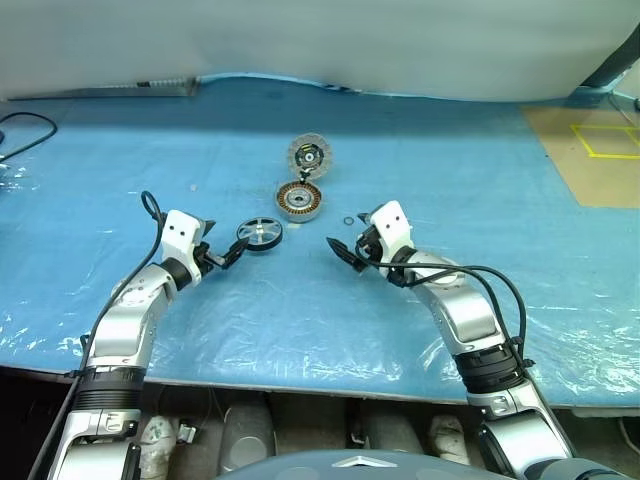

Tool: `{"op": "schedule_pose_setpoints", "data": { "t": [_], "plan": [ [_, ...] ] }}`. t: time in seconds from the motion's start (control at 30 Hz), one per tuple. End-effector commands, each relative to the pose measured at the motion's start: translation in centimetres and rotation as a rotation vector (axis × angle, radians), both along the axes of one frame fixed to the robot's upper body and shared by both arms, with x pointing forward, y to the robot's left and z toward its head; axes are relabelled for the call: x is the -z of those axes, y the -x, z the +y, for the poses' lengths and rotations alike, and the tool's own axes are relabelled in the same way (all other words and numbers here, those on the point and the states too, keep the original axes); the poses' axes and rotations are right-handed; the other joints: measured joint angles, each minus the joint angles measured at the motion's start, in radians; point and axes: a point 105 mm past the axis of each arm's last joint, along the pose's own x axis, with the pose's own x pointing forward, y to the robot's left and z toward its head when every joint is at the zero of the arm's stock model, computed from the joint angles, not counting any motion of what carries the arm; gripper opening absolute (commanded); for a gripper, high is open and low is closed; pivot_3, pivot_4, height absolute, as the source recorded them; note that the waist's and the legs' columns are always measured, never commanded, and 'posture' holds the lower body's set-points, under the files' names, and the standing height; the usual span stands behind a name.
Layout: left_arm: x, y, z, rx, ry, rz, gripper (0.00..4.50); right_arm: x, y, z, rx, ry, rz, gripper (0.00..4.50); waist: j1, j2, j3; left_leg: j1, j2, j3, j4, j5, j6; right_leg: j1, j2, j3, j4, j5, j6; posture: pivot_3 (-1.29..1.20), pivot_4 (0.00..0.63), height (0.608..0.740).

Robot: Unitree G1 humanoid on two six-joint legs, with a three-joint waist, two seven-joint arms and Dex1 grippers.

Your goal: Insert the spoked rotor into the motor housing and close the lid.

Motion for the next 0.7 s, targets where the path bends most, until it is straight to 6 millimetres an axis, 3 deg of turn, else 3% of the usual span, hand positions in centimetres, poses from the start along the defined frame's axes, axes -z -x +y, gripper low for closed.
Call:
{"op": "schedule_pose_setpoints", "data": {
  "t": [0.03, 0.27, 0.7],
  "plan": [
    [-1.5, 0.2, -0.5, 0.028, -0.010, -0.054, 4.50, -1.1, 0.1, 0.3, -0.022, 0.003, -0.055, 4.49, 0.000, 0.000, 0.000, 0.000, 0.000, 0.000, 0.000, 0.000, 0.000, 0.000, 0.000, 0.000, 0.000, 0.000, 0.000, 0.00, 0.150, 0.740],
    [-1.7, 0.3, -0.6, 0.045, -0.021, -0.078, 4.50, -1.2, 0.1, 0.4, -0.037, 0.015, -0.061, 4.49, 0.000, 0.000, 0.000, 0.000, 0.000, 0.000, 0.000, 0.000, 0.000, 0.000, 0.000, 0.000, 0.000, 0.000, 0.000, 0.00, 0.150, 0.740],
    [-0.3, 1.4, -1.7, 0.124, -0.079, -0.057, 4.50, -1.2, -0.2, 1.2, -0.091, 0.052, -0.081, 4.49, 0.000, 0.000, 0.000, 0.000, 0.000, 0.000, 0.000, 0.000, 0.000, 0.000, 0.000, 0.000, 0.000, 0.000, 0.000, 0.00, 0.150, 0.740]
  ]
}}
